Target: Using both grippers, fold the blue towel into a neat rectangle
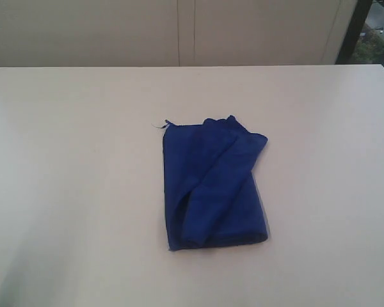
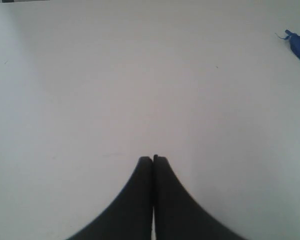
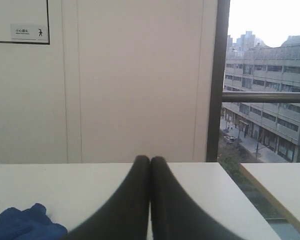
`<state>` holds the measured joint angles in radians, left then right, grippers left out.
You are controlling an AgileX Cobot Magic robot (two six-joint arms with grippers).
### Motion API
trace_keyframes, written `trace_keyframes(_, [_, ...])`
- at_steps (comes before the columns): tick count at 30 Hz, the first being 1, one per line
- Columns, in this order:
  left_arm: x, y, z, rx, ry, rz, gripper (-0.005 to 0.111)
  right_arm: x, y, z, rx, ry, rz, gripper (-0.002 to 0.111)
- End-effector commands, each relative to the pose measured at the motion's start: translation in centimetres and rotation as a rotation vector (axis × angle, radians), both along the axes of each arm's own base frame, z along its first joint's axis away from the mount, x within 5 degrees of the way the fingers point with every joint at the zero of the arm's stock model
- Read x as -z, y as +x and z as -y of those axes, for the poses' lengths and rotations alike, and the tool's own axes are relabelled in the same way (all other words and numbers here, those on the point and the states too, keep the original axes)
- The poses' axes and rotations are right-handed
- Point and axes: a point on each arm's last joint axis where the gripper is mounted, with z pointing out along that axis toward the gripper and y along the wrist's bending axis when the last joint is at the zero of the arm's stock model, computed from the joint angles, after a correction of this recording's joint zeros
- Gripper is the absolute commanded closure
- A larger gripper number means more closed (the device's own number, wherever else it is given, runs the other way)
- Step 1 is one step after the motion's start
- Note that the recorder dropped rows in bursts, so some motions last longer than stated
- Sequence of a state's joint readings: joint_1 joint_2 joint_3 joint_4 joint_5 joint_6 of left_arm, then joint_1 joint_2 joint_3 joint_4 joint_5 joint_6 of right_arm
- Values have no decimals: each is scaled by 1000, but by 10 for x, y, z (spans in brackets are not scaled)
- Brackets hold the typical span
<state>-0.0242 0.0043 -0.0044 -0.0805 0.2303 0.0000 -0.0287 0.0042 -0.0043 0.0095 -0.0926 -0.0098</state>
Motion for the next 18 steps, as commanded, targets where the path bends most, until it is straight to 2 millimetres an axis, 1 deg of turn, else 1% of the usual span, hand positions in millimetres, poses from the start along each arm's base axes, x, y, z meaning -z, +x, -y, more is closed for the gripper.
trace_keyframes(1, [2,0,0,2,9,-3,107,0,0,0,4,-12,15,108])
trace_keyframes(3, [2,0,0,2,9,-3,107,1,0,0,4,-14,0,108])
trace_keyframes(4, [2,0,0,2,9,-3,107,-2,-1,0,4,-14,-11,108])
trace_keyframes(7, [2,0,0,2,9,-3,107,-19,-4,0,3,-13,-41,108])
trace_keyframes(8, [2,0,0,2,9,-3,107,-26,-3,0,1,-8,-87,108])
trace_keyframes(10, [2,0,0,2,9,-3,107,-39,-3,0,-8,79,-224,108])
trace_keyframes(11, [2,0,0,2,9,-3,107,-49,0,0,-6,116,-331,108])
trace_keyframes(12, [2,0,0,2,9,-3,107,-57,3,0,-4,119,-394,108])
trace_keyframes(14, [2,0,0,2,9,-3,107,-75,13,0,-3,79,-505,108])
trace_keyframes(16, [2,0,0,2,9,-3,107,-89,25,0,-5,38,-538,108])
trace_keyframes(18, [2,0,0,2,9,-3,107,-95,40,1,-6,29,-527,108])
